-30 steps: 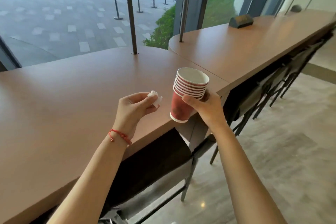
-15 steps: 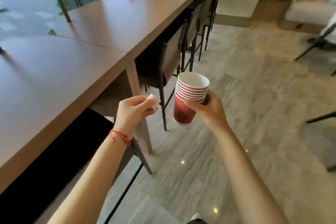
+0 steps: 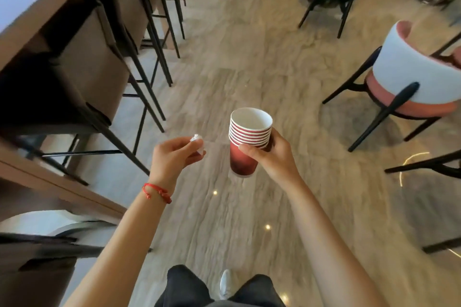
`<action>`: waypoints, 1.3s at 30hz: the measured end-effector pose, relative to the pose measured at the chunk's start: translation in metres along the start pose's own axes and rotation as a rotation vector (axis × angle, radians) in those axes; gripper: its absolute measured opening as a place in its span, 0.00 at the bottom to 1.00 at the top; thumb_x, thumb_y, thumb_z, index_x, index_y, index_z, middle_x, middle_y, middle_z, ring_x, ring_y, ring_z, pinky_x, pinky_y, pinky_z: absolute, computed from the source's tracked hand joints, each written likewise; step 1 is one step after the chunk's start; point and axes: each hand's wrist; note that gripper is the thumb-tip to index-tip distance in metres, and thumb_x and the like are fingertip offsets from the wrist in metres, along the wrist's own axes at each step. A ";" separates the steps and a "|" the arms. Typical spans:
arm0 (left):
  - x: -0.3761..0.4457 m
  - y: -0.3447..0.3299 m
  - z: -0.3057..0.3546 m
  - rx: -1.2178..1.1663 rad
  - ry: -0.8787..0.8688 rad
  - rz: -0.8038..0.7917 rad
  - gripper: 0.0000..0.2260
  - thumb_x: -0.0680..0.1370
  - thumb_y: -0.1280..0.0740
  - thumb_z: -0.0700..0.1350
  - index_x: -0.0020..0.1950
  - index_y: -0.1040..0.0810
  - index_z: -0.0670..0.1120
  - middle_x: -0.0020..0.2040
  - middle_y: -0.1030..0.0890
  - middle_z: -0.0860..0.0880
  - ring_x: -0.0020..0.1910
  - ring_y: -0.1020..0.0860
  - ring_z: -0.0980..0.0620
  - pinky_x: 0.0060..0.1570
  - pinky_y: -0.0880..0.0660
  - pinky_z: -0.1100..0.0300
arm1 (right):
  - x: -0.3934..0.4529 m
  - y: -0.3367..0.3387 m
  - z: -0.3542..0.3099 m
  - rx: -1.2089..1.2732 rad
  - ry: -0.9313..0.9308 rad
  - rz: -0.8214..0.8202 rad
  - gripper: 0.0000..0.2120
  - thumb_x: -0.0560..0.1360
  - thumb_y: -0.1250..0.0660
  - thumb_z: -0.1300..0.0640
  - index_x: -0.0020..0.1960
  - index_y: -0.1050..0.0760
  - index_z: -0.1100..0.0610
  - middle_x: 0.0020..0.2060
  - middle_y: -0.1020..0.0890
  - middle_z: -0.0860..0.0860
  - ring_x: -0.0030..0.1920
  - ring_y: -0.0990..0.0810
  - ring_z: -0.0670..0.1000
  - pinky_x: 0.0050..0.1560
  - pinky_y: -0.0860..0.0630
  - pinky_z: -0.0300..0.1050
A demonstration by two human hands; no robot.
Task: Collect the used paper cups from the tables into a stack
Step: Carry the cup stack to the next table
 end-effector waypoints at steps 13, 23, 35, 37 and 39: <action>0.186 -0.114 0.026 0.045 0.042 -0.214 0.03 0.72 0.29 0.41 0.39 0.18 0.43 0.35 0.16 0.46 0.36 0.17 0.52 0.37 0.21 0.66 | 0.165 0.061 0.010 0.007 -0.032 0.196 0.21 0.61 0.23 0.52 0.52 0.24 0.49 0.49 0.16 0.49 0.51 0.18 0.49 0.53 0.22 0.46; 0.351 -0.191 0.086 0.079 0.008 -0.330 0.06 0.72 0.29 0.39 0.35 0.17 0.45 0.33 0.17 0.46 0.35 0.17 0.52 0.36 0.22 0.66 | 0.320 0.091 -0.011 0.000 -0.044 0.317 0.23 0.61 0.24 0.50 0.54 0.24 0.52 0.50 0.16 0.49 0.52 0.18 0.48 0.55 0.22 0.50; 0.501 -0.312 0.114 0.034 0.022 -0.357 0.03 0.72 0.30 0.38 0.39 0.17 0.42 0.38 0.17 0.43 0.36 0.17 0.51 0.38 0.21 0.65 | 0.499 0.170 -0.023 0.015 -0.017 0.309 0.19 0.66 0.23 0.57 0.53 0.25 0.48 0.50 0.17 0.46 0.52 0.19 0.46 0.54 0.21 0.43; 0.525 -0.332 0.124 0.020 0.025 -0.330 0.03 0.72 0.29 0.38 0.39 0.17 0.43 0.36 0.17 0.44 0.36 0.17 0.51 0.37 0.21 0.65 | 0.535 0.183 -0.028 0.010 -0.014 0.279 0.19 0.65 0.23 0.56 0.54 0.24 0.49 0.49 0.17 0.46 0.52 0.18 0.46 0.52 0.21 0.43; 0.548 -0.349 0.137 0.008 0.030 -0.309 0.04 0.72 0.29 0.38 0.37 0.17 0.43 0.35 0.16 0.45 0.35 0.18 0.51 0.37 0.21 0.65 | 0.570 0.195 -0.036 0.014 -0.009 0.247 0.20 0.63 0.22 0.53 0.53 0.24 0.49 0.48 0.16 0.45 0.51 0.18 0.45 0.51 0.21 0.41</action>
Point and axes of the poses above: each hand's wrist, its own x-axis towards the middle knuckle, its own y-axis out of the back of the hand, z = x × y
